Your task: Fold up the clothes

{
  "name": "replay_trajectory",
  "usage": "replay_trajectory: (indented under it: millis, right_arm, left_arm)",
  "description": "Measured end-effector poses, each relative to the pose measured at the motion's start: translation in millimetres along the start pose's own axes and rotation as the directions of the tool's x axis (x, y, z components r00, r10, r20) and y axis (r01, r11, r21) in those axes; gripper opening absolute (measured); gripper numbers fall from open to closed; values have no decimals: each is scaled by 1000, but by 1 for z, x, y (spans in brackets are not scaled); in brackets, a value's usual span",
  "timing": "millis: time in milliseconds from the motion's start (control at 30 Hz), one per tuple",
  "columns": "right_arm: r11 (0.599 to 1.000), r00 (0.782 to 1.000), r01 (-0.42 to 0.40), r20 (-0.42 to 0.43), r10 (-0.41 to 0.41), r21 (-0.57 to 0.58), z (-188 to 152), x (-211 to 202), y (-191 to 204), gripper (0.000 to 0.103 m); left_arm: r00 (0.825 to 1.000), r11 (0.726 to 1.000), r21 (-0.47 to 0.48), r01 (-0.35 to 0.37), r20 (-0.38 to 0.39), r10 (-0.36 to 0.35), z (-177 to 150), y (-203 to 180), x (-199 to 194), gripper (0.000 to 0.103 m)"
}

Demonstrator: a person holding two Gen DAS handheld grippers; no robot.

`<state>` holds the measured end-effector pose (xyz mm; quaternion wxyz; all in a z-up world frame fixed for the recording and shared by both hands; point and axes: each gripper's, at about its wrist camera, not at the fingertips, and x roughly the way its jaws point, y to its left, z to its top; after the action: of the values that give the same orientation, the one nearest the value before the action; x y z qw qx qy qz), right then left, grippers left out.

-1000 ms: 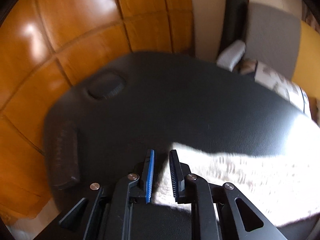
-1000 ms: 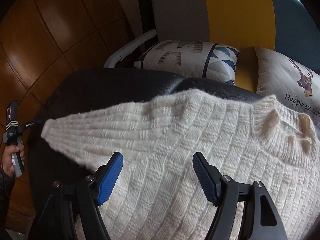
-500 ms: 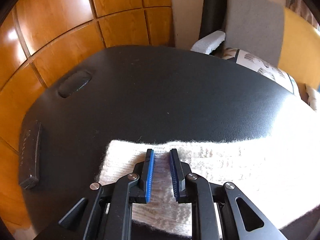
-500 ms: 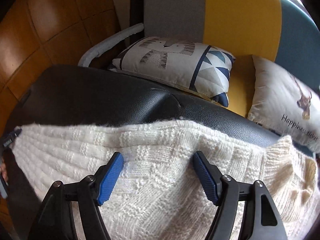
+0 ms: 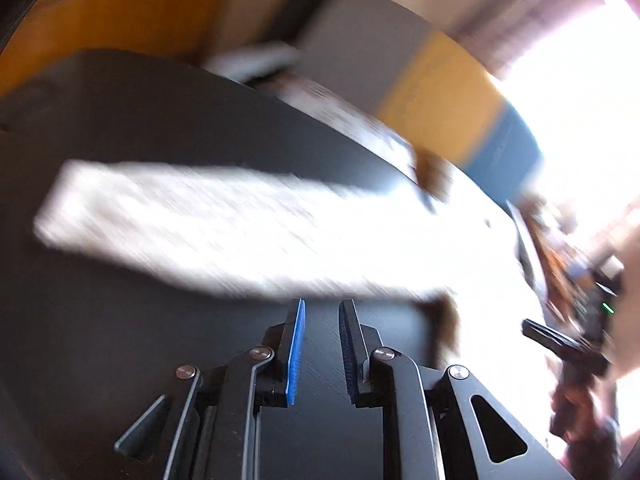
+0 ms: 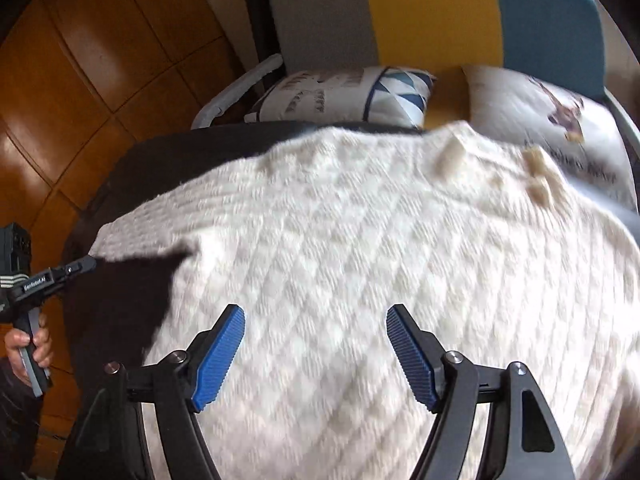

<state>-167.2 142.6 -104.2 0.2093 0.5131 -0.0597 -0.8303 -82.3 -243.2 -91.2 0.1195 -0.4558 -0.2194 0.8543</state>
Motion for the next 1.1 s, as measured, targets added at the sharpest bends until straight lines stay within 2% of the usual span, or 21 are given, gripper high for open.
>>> replay_trajectory:
  millis: [133,300,367,433,500,567,600,700,767,833,933,1033,1100]
  right_arm:
    - [998,999,33,-2,-33,48,-57,-29,-13,76]
    - [995,997,63,37,-66,84,-107,-58,-25,76]
    - [992,995,90,39,-93,83,-118,-61,-29,75]
    - [989,990,129,39,-132,76,-129,-63,-33,75]
    - [981,980,193,46,-194,26,-140,-64,-34,76]
    - [967,965,255,69,-253,-22,-151,-64,-35,76]
    - [966,962,259,98,-255,-25,-156,-65,-36,76]
    - [962,954,271,142,-265,-20,-159,-65,-35,78]
    - [966,956,260,145,-256,-10,-157,-66,-36,80]
    - [973,963,229,146,-227,4,-156,-70,-38,80]
    - [987,972,145,179,-155,68,-160,-89,-45,80]
    - [980,960,100,242,-141,174,-176,-122,-67,80]
    - [952,944,148,249,-217,269,-192,-146,-88,80]
  left_arm:
    - [989,993,95,64,-136,-51,-58,-53,11,18]
    - [967,993,104,53,-255,-25,-106,-77,24,21]
    - [970,995,94,44,-244,-20,-105,-73,32,24]
    - [975,992,125,19,-221,9,-114,-80,29,23]
    - [978,985,169,-19,-200,53,-123,-86,29,11]
    - [976,970,225,-92,-171,132,-123,-84,31,11]
    - [975,966,232,-111,-165,152,-123,-82,31,11]
    - [972,976,190,-109,-188,145,-119,-75,30,11]
    - [968,977,177,-122,-194,156,-116,-79,27,11]
    - [972,975,173,-138,-167,167,-112,-88,19,11]
    - [986,974,197,-115,-95,136,-105,-99,0,12]
    - [994,967,250,-53,-84,76,-109,-129,-2,19]
    - [992,954,298,-1,-117,38,-114,-154,11,23]
